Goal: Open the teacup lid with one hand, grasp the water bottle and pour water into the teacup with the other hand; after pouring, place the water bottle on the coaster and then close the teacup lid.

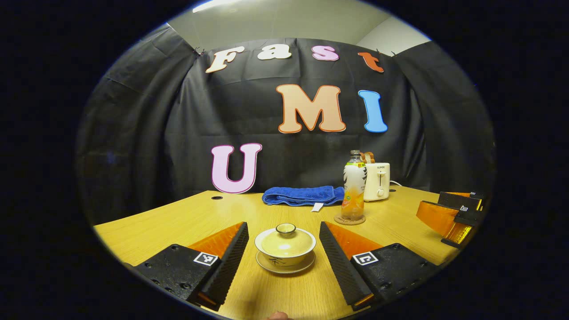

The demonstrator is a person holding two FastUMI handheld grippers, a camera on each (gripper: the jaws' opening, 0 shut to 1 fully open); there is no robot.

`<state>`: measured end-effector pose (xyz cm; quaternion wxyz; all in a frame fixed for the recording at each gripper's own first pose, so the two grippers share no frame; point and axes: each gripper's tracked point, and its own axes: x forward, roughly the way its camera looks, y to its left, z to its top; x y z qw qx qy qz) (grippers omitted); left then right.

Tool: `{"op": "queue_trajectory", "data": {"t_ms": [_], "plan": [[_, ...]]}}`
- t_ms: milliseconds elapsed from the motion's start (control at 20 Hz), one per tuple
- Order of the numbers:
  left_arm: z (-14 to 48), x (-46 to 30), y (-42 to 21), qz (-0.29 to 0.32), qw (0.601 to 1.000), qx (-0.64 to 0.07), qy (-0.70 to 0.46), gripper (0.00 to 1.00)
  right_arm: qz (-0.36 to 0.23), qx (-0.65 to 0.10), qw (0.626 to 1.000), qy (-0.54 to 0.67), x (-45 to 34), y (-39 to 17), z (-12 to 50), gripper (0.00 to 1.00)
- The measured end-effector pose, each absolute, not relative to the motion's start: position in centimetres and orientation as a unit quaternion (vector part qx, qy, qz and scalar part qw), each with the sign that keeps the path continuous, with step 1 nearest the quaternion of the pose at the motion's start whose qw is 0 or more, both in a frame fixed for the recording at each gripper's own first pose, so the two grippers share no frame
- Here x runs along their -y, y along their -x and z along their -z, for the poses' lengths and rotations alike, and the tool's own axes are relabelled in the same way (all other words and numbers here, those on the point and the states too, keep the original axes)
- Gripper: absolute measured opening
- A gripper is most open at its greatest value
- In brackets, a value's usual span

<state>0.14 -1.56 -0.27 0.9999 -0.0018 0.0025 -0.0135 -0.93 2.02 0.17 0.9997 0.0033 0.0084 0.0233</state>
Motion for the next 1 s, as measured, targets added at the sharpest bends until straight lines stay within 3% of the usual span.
{"op": "queue_trajectory", "data": {"t_ms": [1000], "plan": [[0.25,1.74,-0.36,0.017,1.0,-0.002,0.003,0.94,-0.021,-0.008,1.0,-0.003,-1.8,0.79,-0.03,0.95]]}}
